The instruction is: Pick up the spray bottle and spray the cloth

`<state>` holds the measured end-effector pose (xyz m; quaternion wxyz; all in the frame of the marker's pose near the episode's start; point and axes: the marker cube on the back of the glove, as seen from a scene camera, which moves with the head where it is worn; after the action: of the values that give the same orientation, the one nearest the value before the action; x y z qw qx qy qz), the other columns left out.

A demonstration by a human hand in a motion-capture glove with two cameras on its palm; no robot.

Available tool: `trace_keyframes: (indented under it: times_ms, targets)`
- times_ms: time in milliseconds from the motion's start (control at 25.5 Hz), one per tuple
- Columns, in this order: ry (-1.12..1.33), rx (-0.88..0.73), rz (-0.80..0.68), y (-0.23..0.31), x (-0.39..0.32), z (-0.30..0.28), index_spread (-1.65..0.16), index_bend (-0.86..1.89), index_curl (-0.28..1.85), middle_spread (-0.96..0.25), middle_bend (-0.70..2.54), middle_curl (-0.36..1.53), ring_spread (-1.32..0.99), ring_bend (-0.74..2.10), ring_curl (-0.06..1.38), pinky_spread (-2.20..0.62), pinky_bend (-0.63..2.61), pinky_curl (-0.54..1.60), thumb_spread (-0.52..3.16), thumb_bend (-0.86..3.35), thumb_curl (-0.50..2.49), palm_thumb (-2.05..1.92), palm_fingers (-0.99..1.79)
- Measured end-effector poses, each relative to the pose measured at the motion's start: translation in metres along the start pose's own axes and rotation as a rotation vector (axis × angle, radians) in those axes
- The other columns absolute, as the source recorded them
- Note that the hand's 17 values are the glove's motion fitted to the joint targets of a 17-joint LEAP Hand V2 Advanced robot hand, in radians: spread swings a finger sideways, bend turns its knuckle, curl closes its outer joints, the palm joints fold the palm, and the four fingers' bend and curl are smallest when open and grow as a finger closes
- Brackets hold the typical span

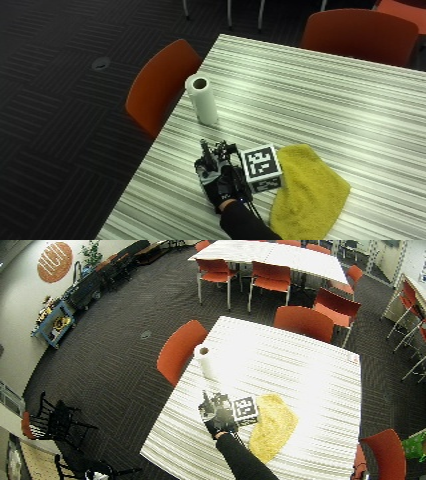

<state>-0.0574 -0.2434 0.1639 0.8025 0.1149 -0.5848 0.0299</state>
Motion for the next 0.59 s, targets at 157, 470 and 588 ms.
trace_keyframes:
  times_ms: [157, 470, 588]
  targets:
    - [0.02, -0.005, 0.005, 0.001, 0.01, -0.005, -0.13, 0.45, 0.69, -0.02, 0.46, 0.65, -0.09, 0.4, 0.47, 0.13, 0.08, 0.14, 0.7, -0.02, 0.81, 1.17, 0.87]
    - [0.024, -0.01, 0.012, 0.01, 0.01, 0.001, -0.13, 0.49, 0.69, -0.01, 0.46, 0.64, -0.08, 0.38, 0.46, 0.13, 0.08, 0.13, 0.75, -0.01, 0.81, 1.18, 0.83]
    - [0.032, -0.011, 0.029, 0.008, 0.011, 0.002, -0.13, 0.5, 0.69, -0.01, 0.44, 0.63, -0.08, 0.38, 0.46, 0.13, 0.08, 0.12, 0.77, -0.01, 0.81, 1.18, 0.82]
